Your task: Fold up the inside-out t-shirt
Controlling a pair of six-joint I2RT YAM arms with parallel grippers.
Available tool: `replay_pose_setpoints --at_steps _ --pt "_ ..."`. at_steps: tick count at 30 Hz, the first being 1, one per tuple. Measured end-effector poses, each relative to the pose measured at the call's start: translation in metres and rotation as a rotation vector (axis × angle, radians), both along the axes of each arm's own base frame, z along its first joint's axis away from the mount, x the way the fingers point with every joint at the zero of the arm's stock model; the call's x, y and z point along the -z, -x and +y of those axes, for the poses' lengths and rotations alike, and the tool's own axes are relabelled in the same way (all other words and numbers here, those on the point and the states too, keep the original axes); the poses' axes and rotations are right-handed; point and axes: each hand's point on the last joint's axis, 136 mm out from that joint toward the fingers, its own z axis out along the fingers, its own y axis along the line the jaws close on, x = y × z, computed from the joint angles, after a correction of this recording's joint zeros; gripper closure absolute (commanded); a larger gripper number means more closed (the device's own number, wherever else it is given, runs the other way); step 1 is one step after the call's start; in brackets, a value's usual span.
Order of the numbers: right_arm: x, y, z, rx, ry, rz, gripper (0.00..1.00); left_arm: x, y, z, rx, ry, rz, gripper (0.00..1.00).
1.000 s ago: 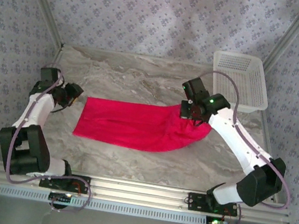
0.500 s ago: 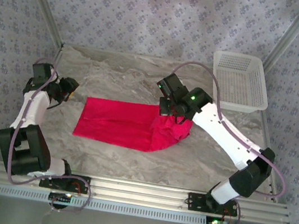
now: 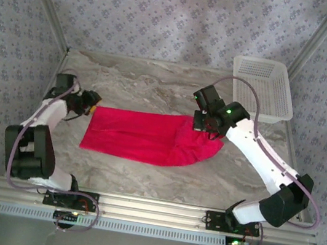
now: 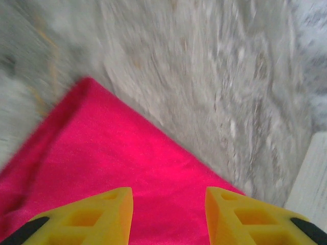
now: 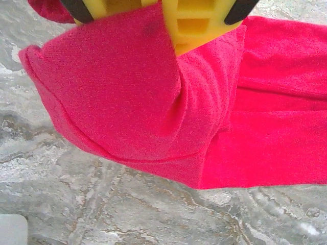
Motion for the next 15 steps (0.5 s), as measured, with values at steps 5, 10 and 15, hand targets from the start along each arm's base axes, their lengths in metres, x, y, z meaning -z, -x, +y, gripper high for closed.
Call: replay_pose_setpoints --at_steps 5,10,15 --pt "0.001 0.000 -0.013 0.030 -0.030 0.007 1.00 0.064 0.002 -0.028 0.051 0.040 0.139 0.61" --pt "0.025 0.011 -0.026 0.048 -0.027 0.067 1.00 0.079 0.002 0.014 -0.032 0.067 0.172 0.61" --pt "0.073 0.030 -0.037 0.071 -0.015 0.174 0.97 0.080 0.008 0.074 -0.157 0.060 0.169 0.61"
